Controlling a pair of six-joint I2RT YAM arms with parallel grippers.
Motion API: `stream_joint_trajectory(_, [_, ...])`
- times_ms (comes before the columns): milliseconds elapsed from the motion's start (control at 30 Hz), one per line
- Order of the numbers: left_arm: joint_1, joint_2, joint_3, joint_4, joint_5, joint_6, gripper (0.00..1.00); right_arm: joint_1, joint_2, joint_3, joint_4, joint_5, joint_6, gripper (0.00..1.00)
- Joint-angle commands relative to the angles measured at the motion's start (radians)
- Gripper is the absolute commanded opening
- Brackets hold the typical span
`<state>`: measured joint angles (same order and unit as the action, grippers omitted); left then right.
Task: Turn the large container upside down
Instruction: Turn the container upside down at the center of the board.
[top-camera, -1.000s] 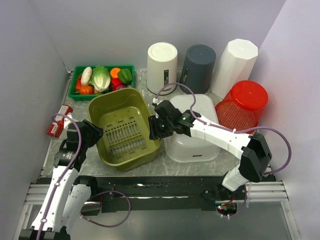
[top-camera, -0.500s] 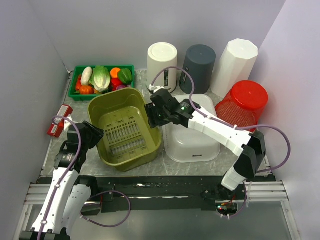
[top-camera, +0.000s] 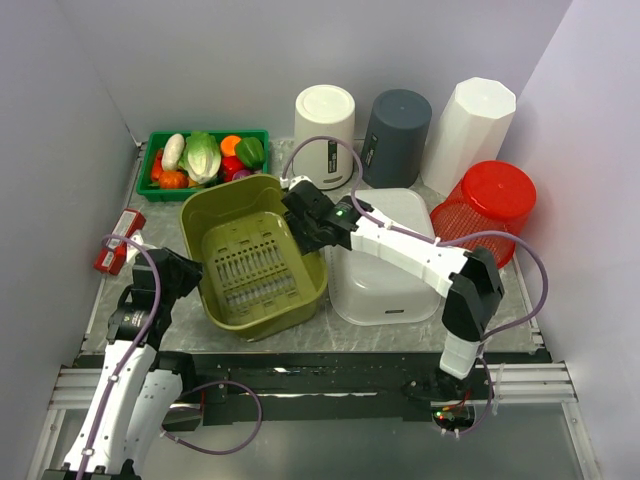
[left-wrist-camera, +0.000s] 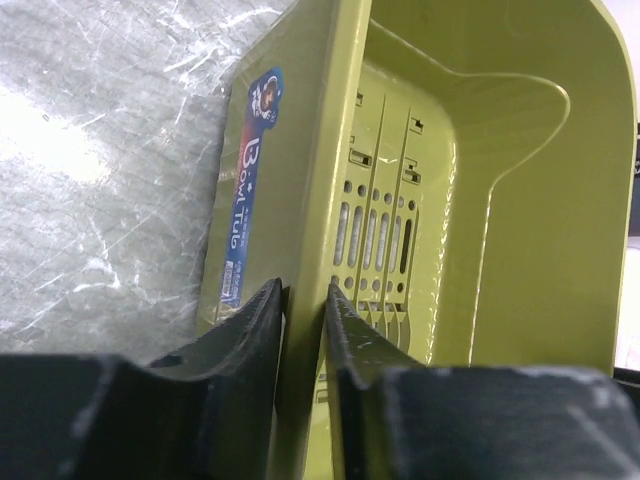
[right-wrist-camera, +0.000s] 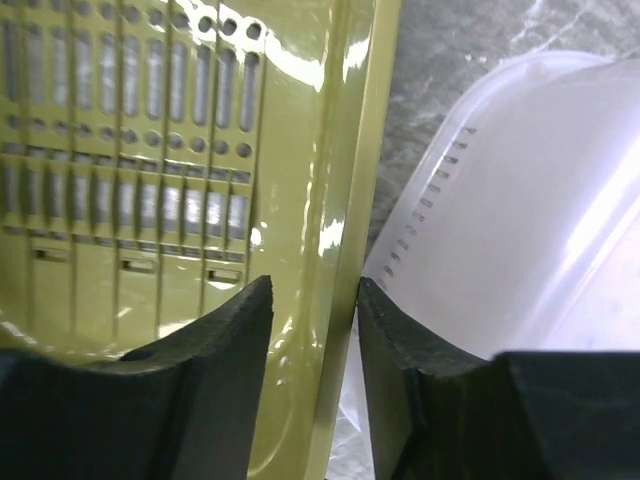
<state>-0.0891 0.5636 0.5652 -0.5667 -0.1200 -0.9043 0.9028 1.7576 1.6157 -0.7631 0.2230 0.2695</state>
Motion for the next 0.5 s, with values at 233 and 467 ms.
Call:
stream_joint_trajectory(233, [-0.003,0.008,0.050,0.022,0.069,0.018,0.14,0.010,0.020,-0.025,0.013,0.009,-0.010,0.18])
stream_joint_trajectory(467, [-0.001,0.030,0.122,0.002,0.109,0.048,0.04,0.010,0.022,-0.063,0.042,-0.079,0.028,0.16])
